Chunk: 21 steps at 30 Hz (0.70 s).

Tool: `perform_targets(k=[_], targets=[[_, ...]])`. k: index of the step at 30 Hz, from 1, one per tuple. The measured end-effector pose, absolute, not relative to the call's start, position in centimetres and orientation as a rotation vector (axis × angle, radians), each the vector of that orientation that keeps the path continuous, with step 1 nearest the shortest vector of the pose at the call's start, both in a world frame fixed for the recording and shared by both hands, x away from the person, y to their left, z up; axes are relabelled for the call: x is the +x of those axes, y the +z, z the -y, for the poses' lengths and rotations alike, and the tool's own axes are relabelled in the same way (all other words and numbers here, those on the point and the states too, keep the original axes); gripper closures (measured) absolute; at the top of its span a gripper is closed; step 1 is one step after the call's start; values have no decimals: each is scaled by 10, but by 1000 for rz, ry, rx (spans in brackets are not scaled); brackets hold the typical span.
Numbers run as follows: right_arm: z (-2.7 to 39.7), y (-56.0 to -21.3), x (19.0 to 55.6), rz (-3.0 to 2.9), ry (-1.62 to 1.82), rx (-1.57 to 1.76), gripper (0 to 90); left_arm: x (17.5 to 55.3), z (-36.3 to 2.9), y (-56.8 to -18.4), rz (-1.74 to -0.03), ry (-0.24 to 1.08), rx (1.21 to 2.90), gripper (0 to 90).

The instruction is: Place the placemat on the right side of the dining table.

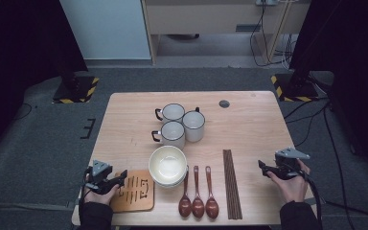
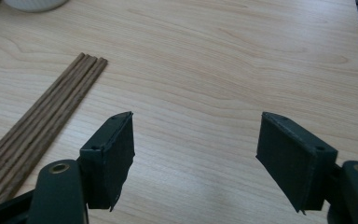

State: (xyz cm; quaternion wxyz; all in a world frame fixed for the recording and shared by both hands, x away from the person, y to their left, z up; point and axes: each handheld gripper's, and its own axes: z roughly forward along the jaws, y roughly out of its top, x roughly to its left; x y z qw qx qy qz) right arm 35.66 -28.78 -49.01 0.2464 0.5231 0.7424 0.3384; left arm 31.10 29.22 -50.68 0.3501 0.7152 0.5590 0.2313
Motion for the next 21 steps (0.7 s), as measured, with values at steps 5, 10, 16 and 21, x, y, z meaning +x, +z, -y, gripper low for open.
perform_targets(k=[5, 10, 16, 21], targets=[[282, -489, 355, -2044, 923, 1410, 266, 308, -289, -509, -1451, 607, 1884, 268], [283, -489, 352, -2043, 932, 1411, 263, 306, -289, -513, -1471, 601, 1904, 245], [285, -491, 351, -2048, 925, 1423, 258, 306, -287, -516, -1479, 586, 1930, 245], [284, -492, 352, -2057, 918, 1427, 257, 307, -288, -520, -1497, 562, 1931, 248]])
